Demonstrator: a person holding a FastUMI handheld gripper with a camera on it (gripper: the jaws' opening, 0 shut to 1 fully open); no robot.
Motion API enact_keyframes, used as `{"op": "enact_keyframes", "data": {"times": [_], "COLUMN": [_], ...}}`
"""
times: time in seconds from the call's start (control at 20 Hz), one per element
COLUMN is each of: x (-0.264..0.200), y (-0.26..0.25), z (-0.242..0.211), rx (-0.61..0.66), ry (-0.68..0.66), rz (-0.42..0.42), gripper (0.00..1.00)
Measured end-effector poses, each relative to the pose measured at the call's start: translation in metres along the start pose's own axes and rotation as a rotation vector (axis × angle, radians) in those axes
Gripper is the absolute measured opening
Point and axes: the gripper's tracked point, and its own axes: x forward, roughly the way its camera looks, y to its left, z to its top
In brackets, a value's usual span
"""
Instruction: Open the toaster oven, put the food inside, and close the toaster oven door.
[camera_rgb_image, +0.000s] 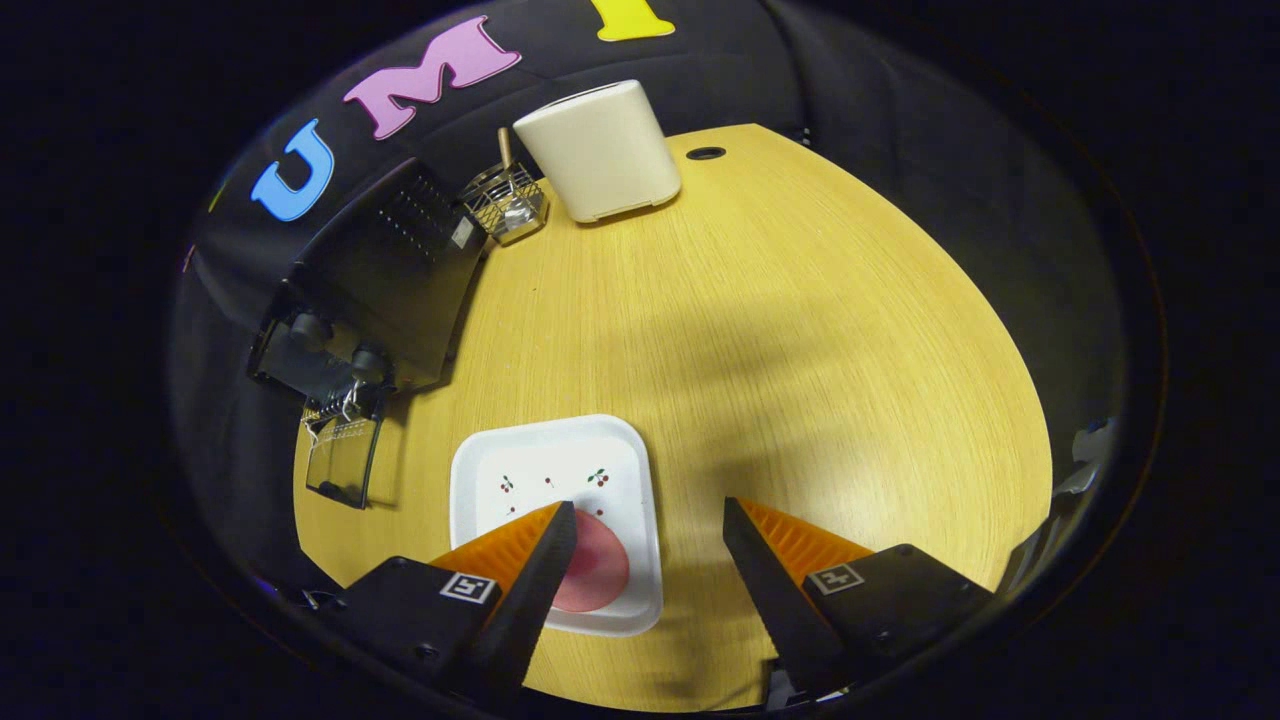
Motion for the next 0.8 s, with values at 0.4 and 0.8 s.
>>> {"op": "enact_keyframes", "data": {"times": [0.4,0.8], "x": [0.010,0.012], "y": [-0.007,-0.008], "z": [0.004,0.001], "rx": [0.038,0.090], "ry": [0.026,0.076], "rz": [-0.024,0.021], "gripper": [0.41,0.08]}}
